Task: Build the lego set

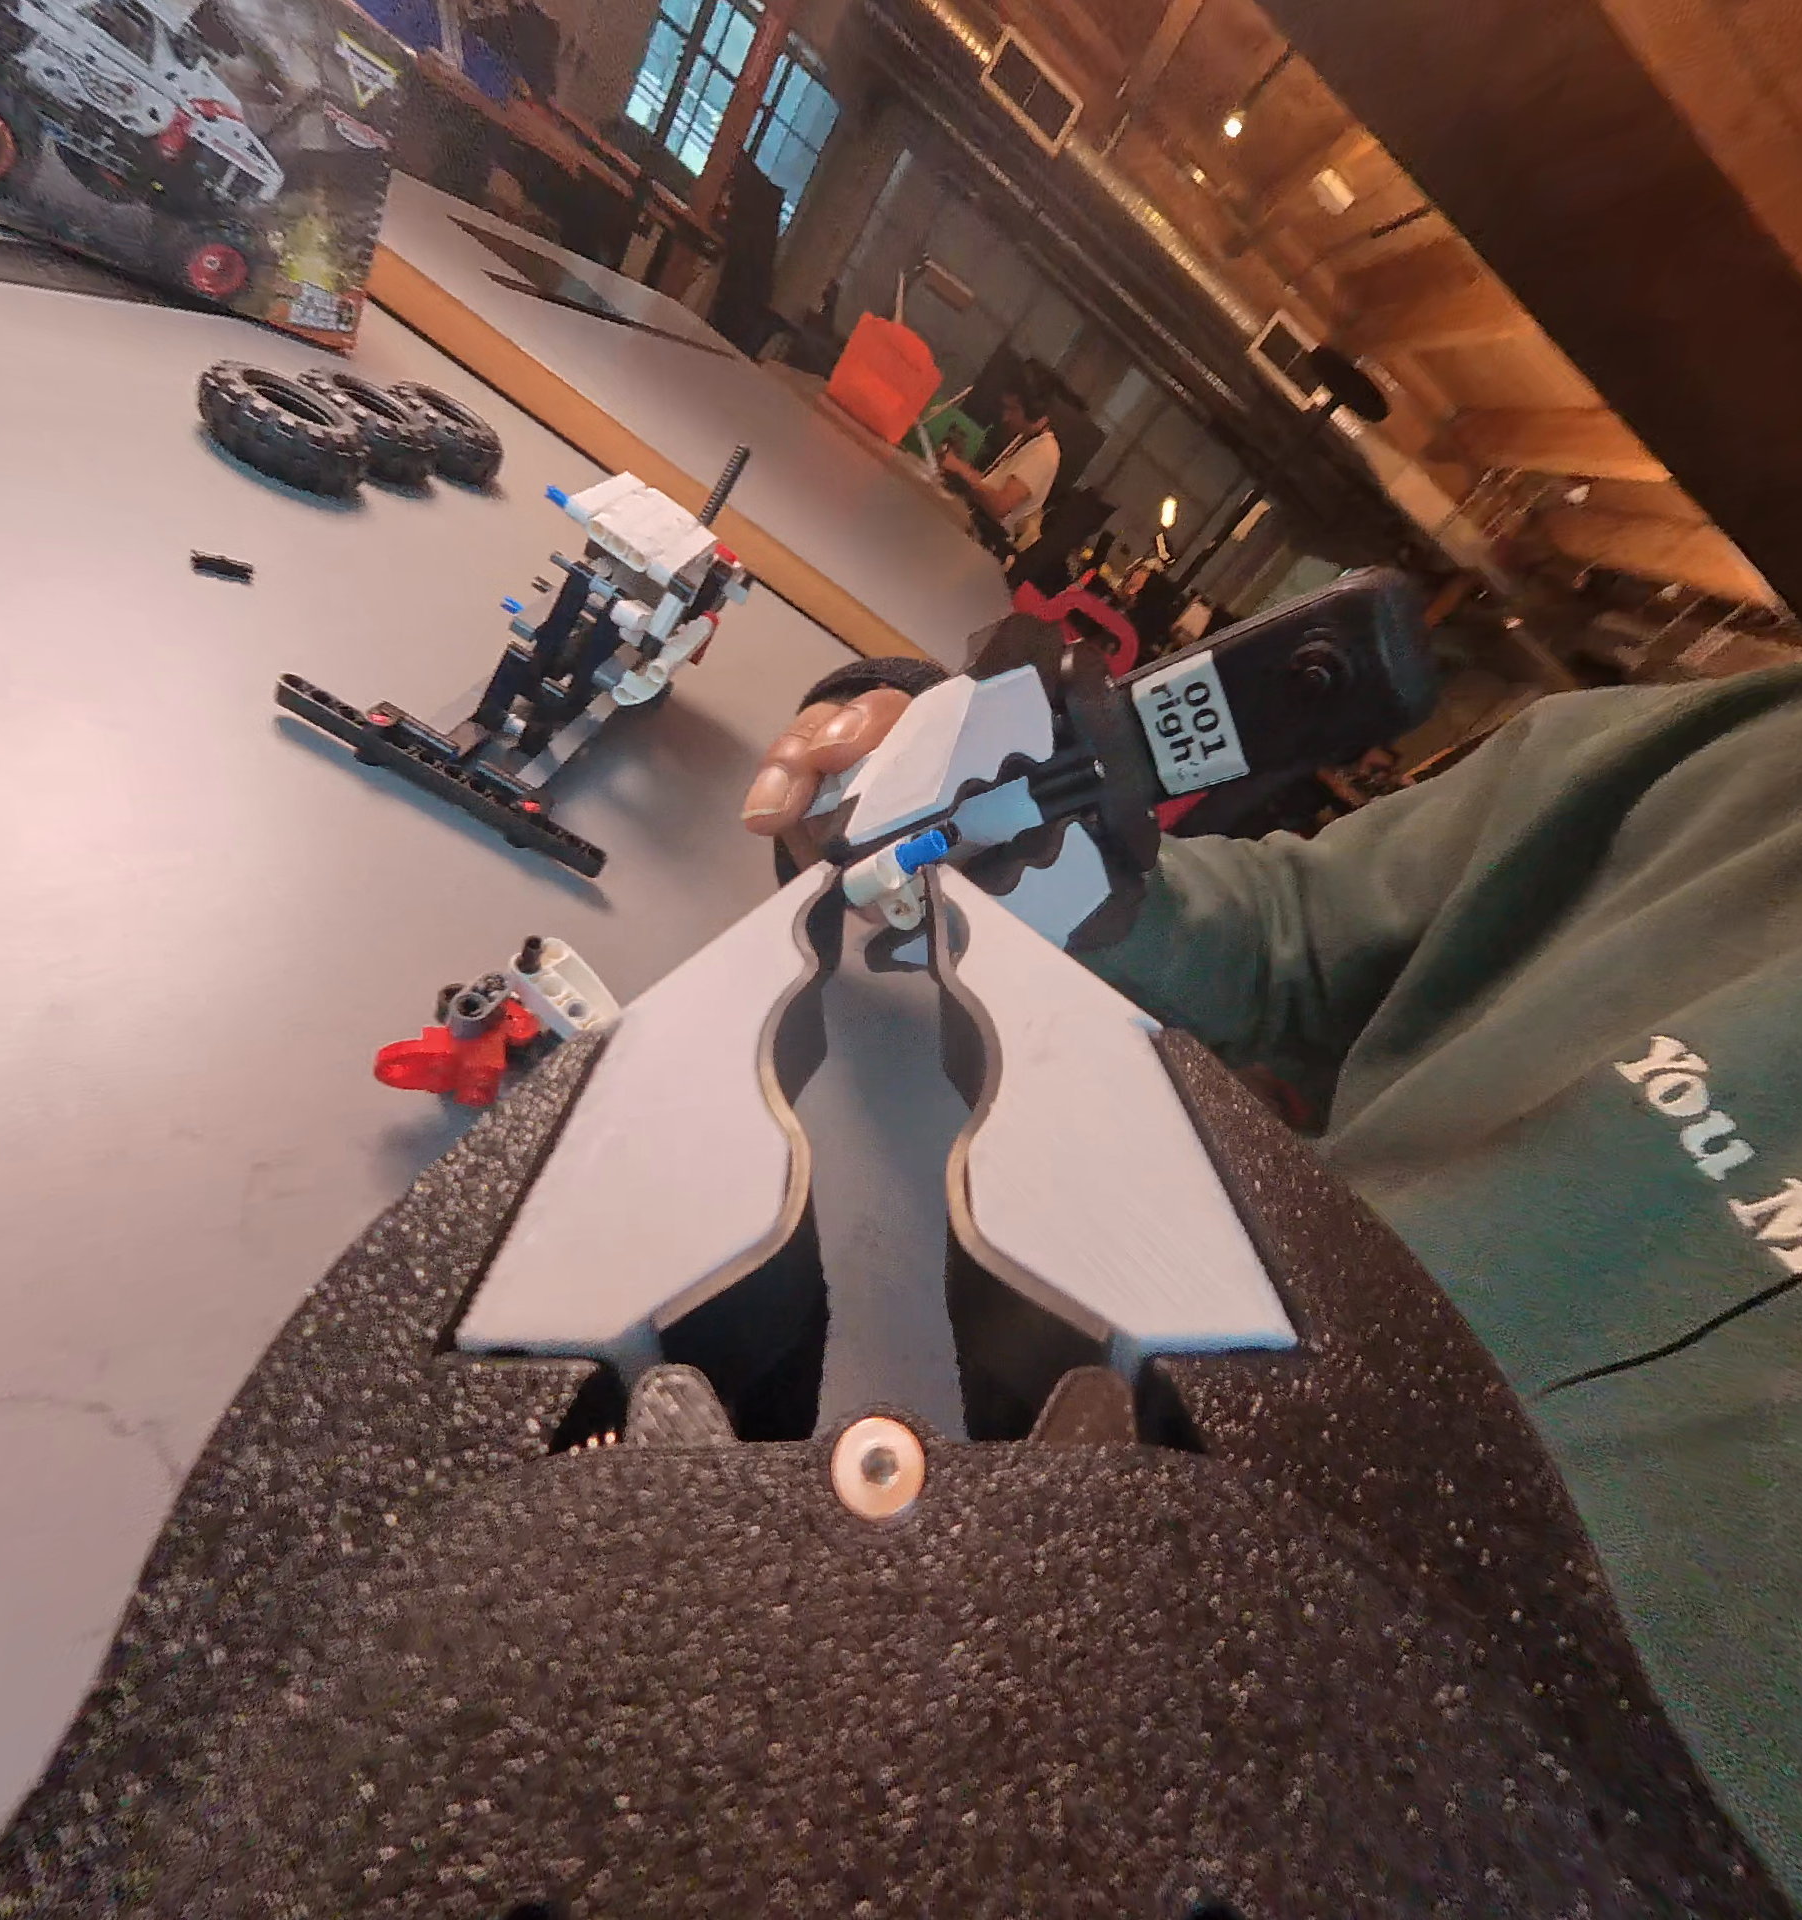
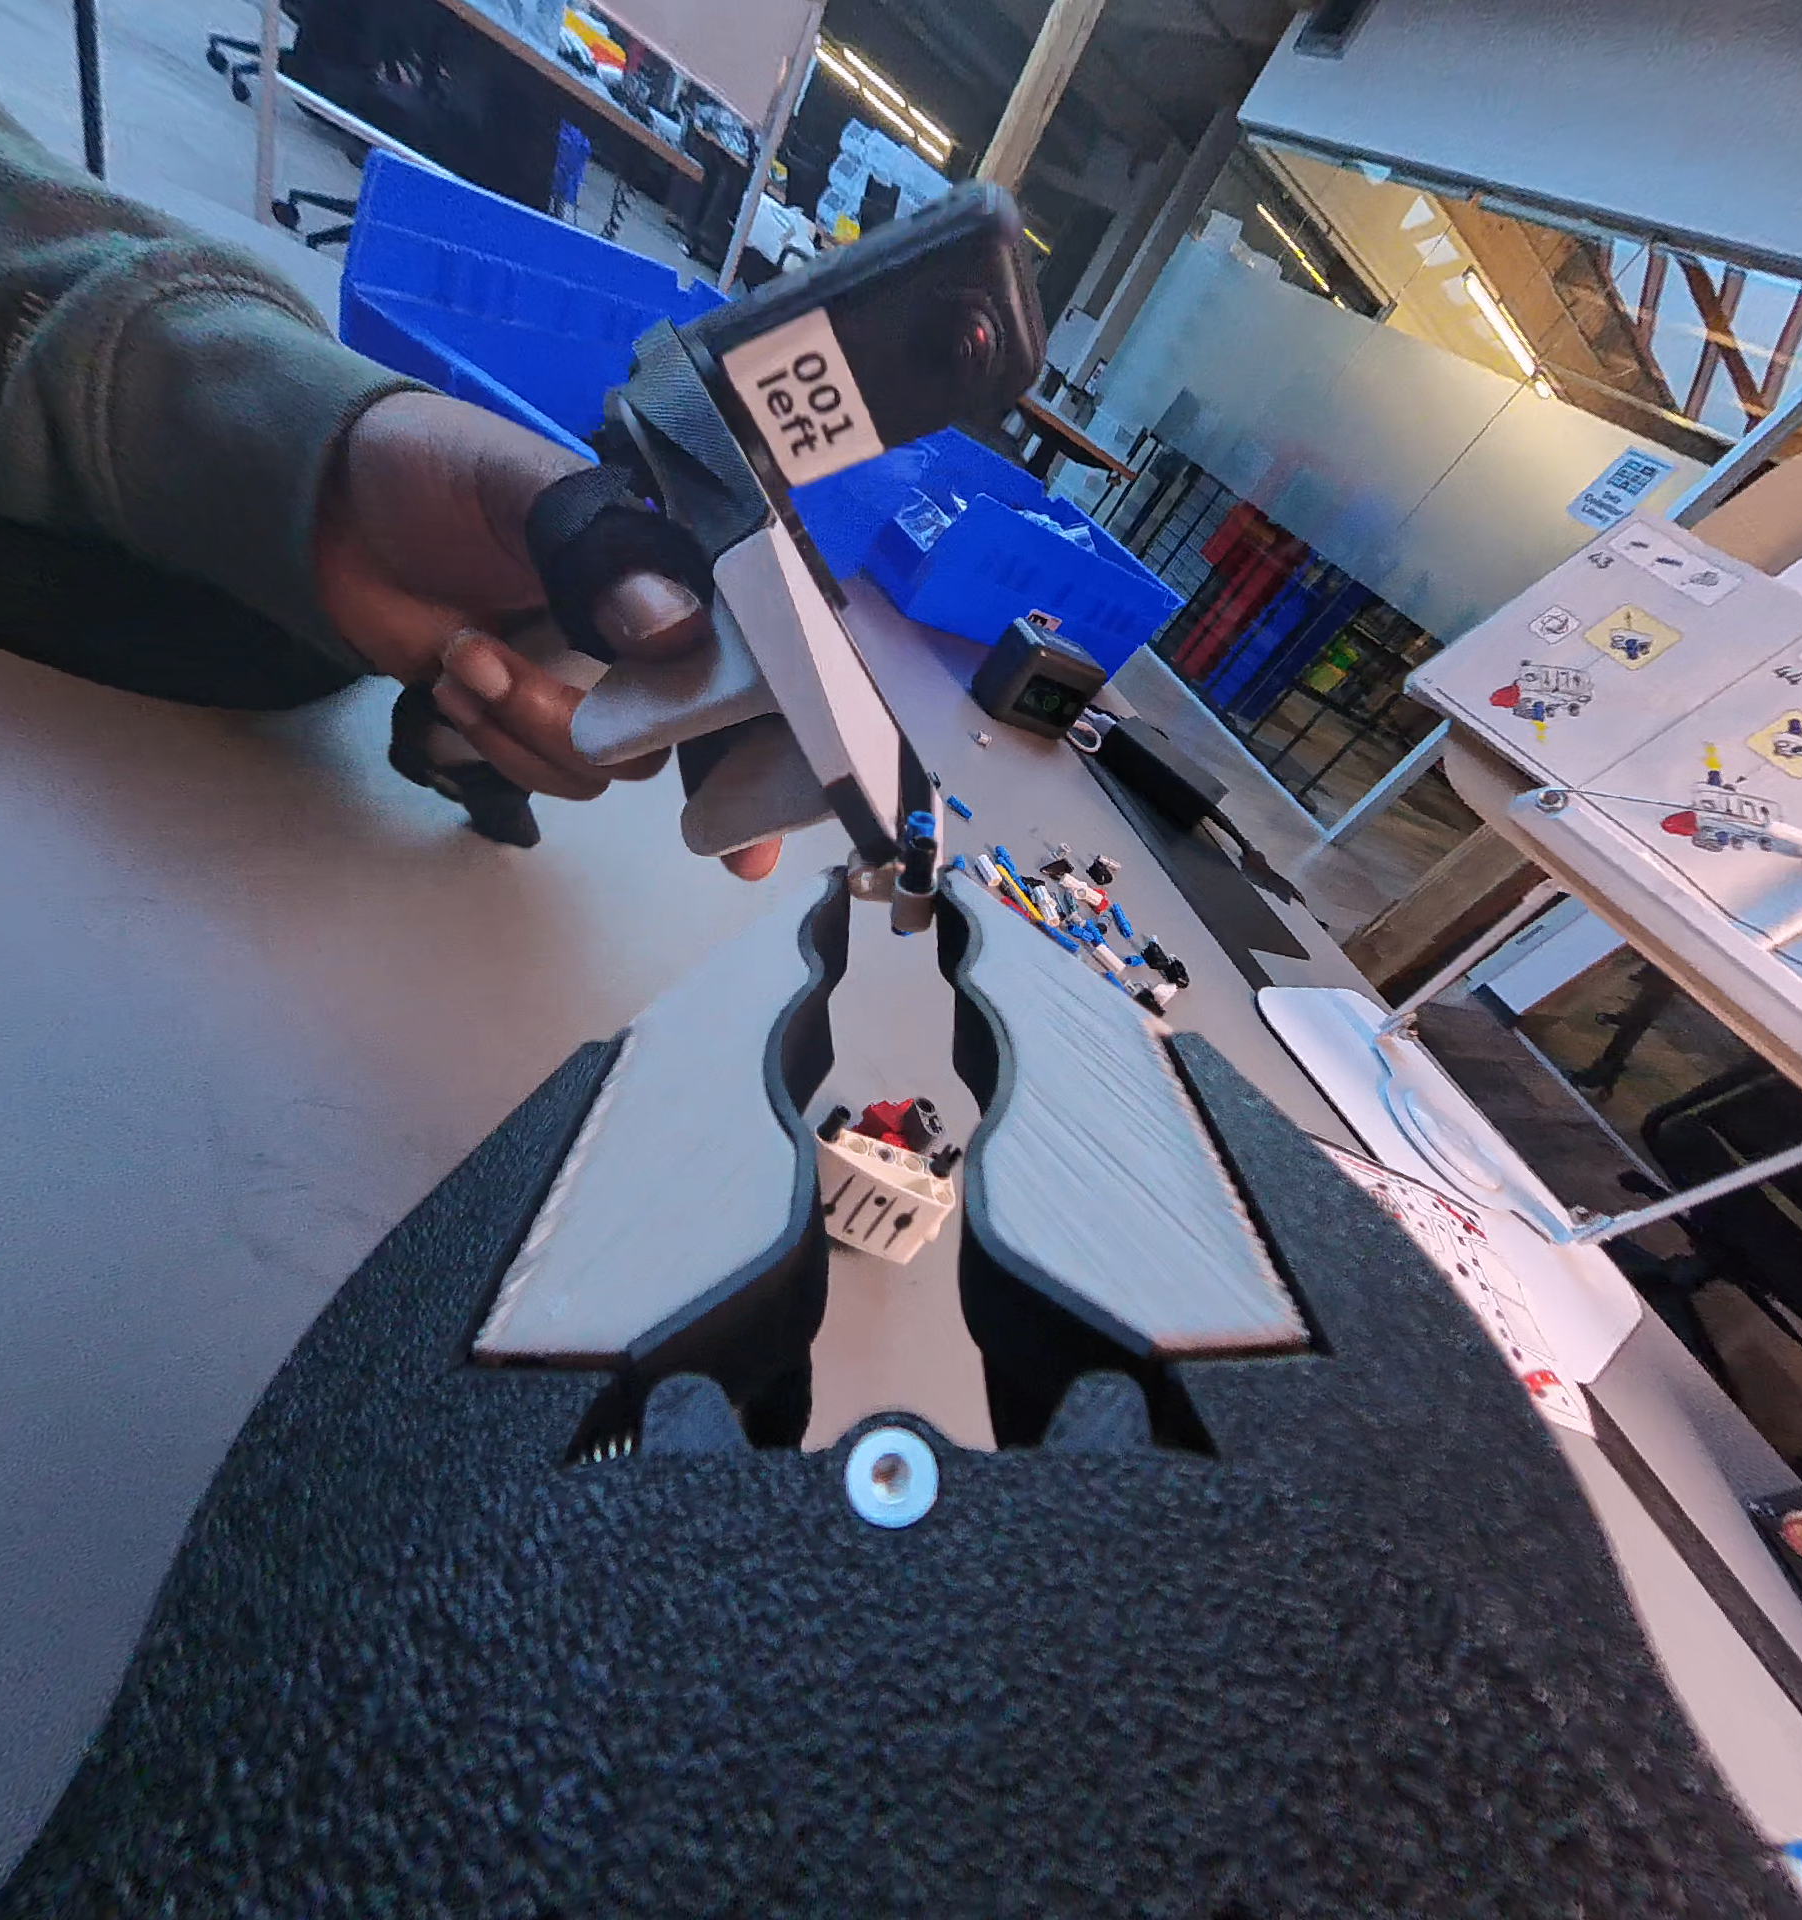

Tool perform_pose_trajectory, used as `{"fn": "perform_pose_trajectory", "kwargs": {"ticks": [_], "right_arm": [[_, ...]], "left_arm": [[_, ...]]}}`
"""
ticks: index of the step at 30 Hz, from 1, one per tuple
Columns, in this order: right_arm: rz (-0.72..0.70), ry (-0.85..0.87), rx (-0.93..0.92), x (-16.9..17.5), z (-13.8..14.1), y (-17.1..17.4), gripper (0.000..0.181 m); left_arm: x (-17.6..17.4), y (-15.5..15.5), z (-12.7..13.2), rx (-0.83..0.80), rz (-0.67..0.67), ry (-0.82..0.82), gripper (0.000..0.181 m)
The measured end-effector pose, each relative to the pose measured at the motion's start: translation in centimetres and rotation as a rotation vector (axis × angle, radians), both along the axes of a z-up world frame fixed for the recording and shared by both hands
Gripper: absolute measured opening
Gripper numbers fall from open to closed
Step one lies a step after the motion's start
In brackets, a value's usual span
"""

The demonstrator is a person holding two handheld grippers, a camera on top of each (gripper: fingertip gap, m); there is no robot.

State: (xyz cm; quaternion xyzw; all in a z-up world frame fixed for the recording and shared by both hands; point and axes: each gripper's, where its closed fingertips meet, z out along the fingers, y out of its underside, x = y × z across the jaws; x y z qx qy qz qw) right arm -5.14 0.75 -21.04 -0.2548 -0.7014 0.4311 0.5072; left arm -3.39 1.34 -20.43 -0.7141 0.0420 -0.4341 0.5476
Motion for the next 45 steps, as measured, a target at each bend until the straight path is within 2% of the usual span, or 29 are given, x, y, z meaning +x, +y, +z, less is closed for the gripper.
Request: {"fn": "perform_pose_trajectory", "kwargs": {"ticks": [4,13,20,24,26,29,31,39,45], "right_arm": [[-0.021,-0.010,0.047,-0.2,-0.5,0.2,0.016],[-0.084,-0.028,0.146,-0.6,-1.3,0.7,0.015],[-0.035,0.033,0.087,-0.1,0.1,0.2,0.015],[-0.007,0.068,0.060,0.4,0.9,0.2,0.015],[0.015,0.085,0.048,0.6,1.3,-0.2,0.016],[0.017,0.085,0.083,0.6,1.0,-0.4,0.016],[0.005,0.080,0.113,0.5,0.6,-0.3,0.016],[-0.089,-0.017,0.200,-0.5,-1.5,0.8,0.018],[-0.131,-0.045,0.260,-0.8,-2.0,1.1,0.016]], "left_arm": [[-0.2,0.3,-0.8,0.009,0.067,0.185,0.014],[-0.8,0.7,-1.8,0.022,0.167,0.446,0.014],[-0.2,0.2,-0.4,0.096,0.114,0.377,0.014],[-0.4,-0.3,1.0,0.136,0.079,0.242,0.013],[-0.4,-0.5,1.0,0.107,0.039,0.167,0.018],[0.1,-0.7,1.1,0.085,-0.022,0.076,0.016],[0.2,-0.6,0.7,0.072,-0.015,0.093,0.010],[-0.9,0.4,-1.3,0.003,0.117,0.256,0.008],[-1.2,0.6,-2.0,-0.021,0.147,0.301,0.008]]}}
